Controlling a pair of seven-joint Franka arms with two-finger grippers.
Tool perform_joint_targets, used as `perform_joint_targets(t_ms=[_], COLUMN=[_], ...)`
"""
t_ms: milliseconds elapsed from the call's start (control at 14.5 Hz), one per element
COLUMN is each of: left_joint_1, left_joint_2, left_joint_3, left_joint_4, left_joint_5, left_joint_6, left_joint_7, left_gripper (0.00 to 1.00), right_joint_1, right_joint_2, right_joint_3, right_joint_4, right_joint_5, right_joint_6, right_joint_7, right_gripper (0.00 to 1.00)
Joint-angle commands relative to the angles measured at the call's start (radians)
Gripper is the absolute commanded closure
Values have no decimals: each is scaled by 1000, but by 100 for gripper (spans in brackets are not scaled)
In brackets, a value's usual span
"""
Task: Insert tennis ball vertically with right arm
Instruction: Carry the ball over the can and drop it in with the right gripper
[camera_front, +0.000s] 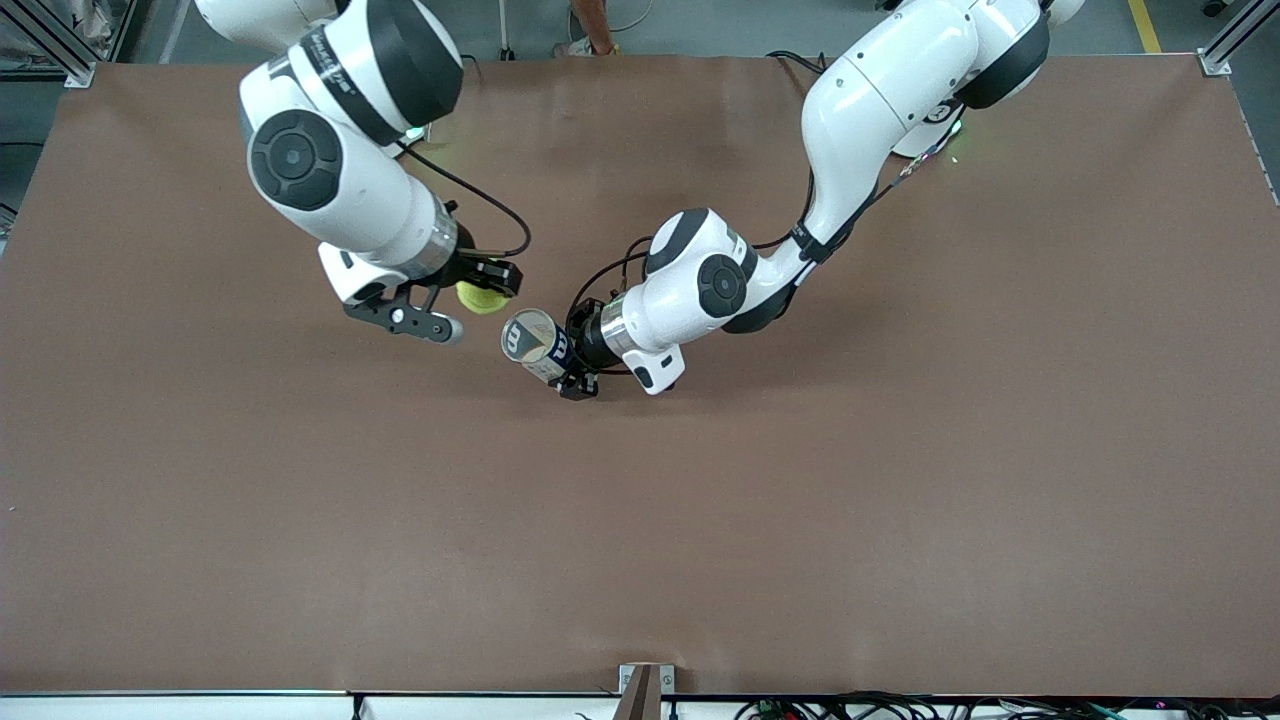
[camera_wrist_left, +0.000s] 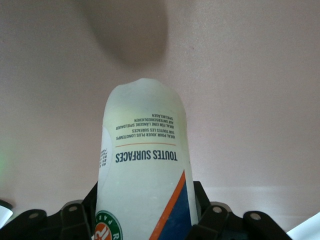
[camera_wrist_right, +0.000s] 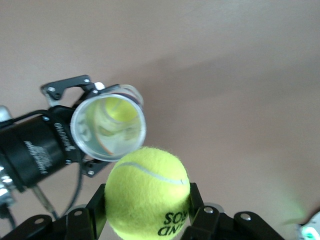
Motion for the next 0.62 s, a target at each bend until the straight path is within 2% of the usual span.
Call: perform_joint_targets(t_ms=[0, 551], left_joint_1=[-3, -3], left_joint_2=[5, 4], left_joint_3=[-4, -4], left_joint_4=[15, 15], left_joint_5=[-27, -27], left_joint_6=[6, 6], left_joint_7=[13, 11], left_gripper=[28, 28], right_joint_1=[20, 28], right_joint_2=[46, 100], right_joint_3=[-13, -13], right_joint_4=[31, 31], right_joint_5=[37, 32], right_joint_6=[44, 114], right_joint_7=[56, 72], right_gripper=[64, 65])
